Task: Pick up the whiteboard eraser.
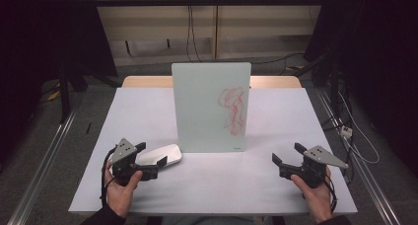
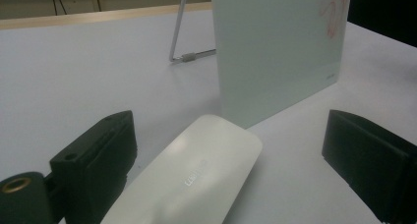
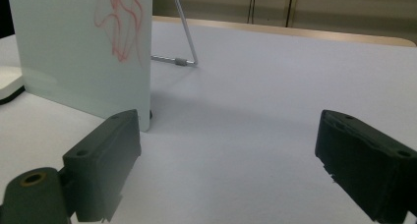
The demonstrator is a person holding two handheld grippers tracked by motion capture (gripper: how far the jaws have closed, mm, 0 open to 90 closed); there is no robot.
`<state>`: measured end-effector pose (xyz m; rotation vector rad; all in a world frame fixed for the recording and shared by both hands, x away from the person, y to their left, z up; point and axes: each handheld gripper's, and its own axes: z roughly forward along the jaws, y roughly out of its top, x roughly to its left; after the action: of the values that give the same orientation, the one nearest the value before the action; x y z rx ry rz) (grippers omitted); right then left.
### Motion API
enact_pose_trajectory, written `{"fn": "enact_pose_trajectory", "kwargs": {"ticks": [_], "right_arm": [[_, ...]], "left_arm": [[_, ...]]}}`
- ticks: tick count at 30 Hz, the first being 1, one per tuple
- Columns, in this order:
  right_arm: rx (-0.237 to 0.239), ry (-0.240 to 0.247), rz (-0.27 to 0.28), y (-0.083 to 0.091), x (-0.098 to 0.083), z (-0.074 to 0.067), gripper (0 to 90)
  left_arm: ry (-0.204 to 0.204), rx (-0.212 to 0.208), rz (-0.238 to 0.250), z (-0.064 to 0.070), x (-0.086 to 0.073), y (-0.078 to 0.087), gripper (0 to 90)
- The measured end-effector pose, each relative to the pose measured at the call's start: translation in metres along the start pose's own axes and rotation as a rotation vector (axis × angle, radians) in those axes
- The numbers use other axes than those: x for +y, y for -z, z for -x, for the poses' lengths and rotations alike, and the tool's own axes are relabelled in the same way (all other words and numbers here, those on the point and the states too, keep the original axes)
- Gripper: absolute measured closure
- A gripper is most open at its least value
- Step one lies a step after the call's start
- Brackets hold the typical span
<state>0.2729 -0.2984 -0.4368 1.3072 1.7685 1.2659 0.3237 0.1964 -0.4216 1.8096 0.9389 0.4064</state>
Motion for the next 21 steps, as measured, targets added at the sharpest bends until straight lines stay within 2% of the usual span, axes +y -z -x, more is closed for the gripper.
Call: {"fn": "enact_pose_trajectory", "kwargs": {"ticks": [4, 6, 8, 9, 12, 13, 15, 19, 21], "right_arm": [[0.004, -0.006, -0.01, -0.001, 0.0, 0.001, 9.9], [0.004, -0.007, -0.007, -0.001, 0.0, 0.001, 10.1], [0.012, -0.006, -0.011, -0.003, 0.001, 0.001, 10.3], [0.014, -0.008, -0.017, -0.003, 0.001, 0.001, 10.3], [0.026, -0.007, -0.016, -0.004, 0.001, 0.0, 10.3], [0.026, -0.008, -0.015, -0.005, 0.001, 0.0, 10.3], [0.03, -0.007, -0.022, -0.006, 0.002, 0.0, 10.3], [0.03, -0.005, -0.021, -0.006, 0.002, -0.002, 10.2], [0.032, -0.003, -0.021, -0.006, 0.002, -0.002, 10.2]], "left_arm": [[0.007, -0.003, -0.017, 0.002, 0.002, 0.0, 8.8], [-0.001, -0.017, -0.031, 0.004, 0.003, 0.001, 9.2], [-0.007, -0.014, -0.039, 0.004, 0.003, 0.001, 9.9], [-0.017, -0.006, -0.052, 0.003, 0.004, 0.001, 9.8], [-0.025, -0.022, -0.059, -0.001, 0.004, 0.002, 9.7], [0.006, -0.061, -0.066, -0.006, 0.005, 0.002, 9.4], [0.015, -0.072, -0.078, -0.009, 0.006, 0.002, 7.8], [-0.005, -0.094, -0.118, -0.011, 0.01, 0.0, 7.7], [-0.01, -0.123, -0.109, -0.011, 0.012, -0.001, 7.7]]}}
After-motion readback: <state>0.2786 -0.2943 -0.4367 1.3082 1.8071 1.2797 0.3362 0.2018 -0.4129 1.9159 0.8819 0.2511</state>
